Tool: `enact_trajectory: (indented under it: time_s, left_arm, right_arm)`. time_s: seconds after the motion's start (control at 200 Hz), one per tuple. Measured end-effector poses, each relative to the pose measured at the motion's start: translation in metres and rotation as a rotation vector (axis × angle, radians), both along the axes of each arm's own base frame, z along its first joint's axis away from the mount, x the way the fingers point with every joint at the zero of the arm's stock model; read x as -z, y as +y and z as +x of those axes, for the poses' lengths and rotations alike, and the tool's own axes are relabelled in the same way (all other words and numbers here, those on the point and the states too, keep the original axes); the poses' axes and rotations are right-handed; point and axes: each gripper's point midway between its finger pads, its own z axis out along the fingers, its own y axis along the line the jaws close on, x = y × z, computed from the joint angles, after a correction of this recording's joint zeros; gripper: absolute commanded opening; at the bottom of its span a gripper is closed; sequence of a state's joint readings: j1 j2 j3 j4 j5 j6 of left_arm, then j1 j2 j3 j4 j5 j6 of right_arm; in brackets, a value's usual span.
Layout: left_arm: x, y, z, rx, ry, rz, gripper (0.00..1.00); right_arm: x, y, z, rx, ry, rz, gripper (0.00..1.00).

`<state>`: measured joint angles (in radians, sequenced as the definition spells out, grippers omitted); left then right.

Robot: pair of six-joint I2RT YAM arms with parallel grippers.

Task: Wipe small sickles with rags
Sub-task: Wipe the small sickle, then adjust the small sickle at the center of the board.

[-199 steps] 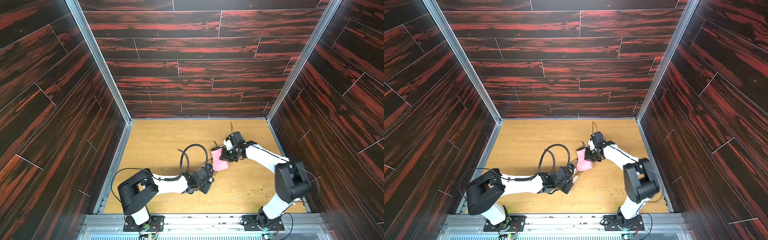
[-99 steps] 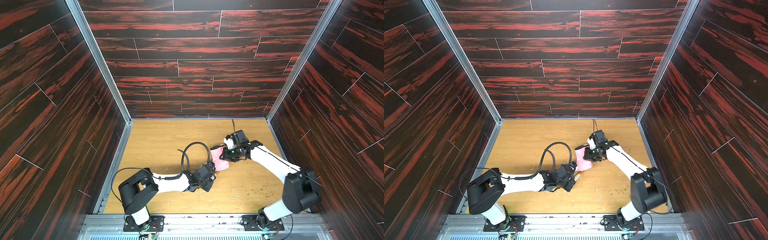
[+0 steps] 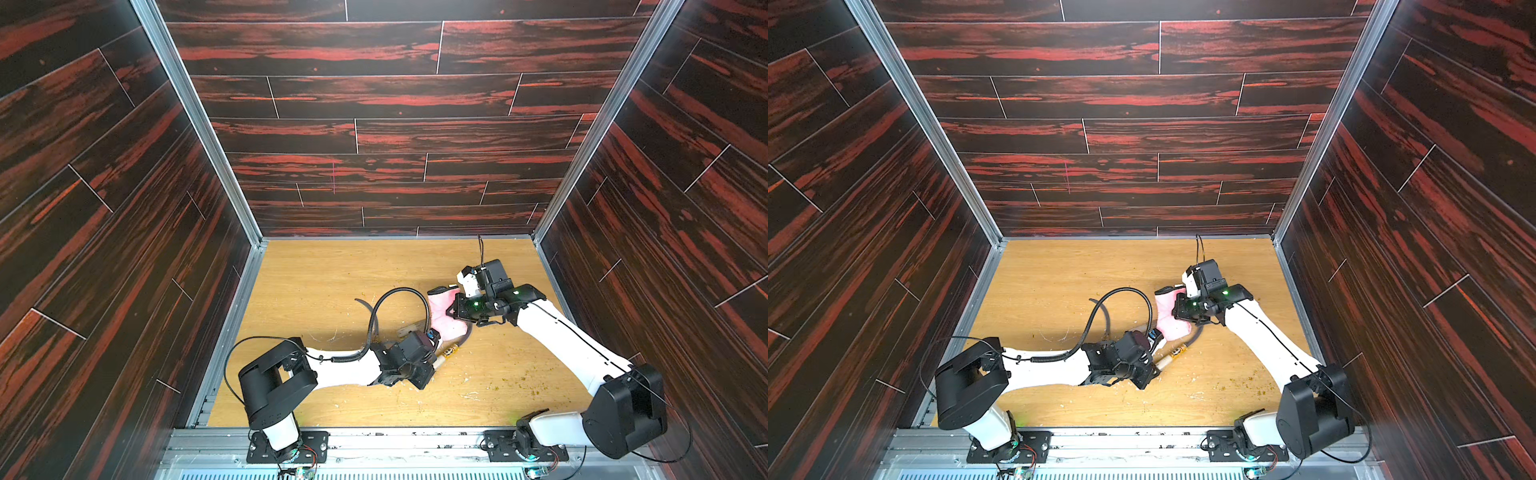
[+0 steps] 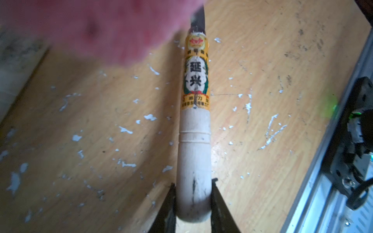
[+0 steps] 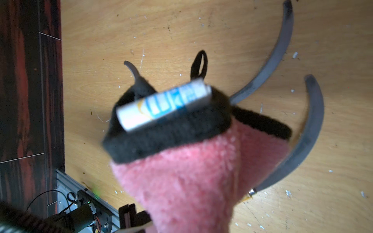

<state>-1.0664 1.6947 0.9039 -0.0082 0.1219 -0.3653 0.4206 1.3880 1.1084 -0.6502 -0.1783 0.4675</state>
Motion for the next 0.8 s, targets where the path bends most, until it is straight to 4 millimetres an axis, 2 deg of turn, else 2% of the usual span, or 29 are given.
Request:
enact_trajectory:
  time_s: [0.185, 0.521, 0.802]
  left_arm:
    - [-0.003, -0.001, 0.014, -0.037, -0.049, 0.043, 0.09]
    - [0.015, 0.017, 0.025, -0.108, -0.058, 0.137, 0.09]
    - [0.028, 0.059, 0.041, -0.219, -0.028, 0.175, 0.09]
  right_arm:
    - [-0.002, -0.004, -0.002, 0.012, -0.001, -0.010, 0.01]
    - [-0.009, -0.013, -0.007, 0.034, -0.018, -0.039, 0.01]
    - [-0.008, -0.014, -0.007, 0.036, -0.019, -0.044, 0.01]
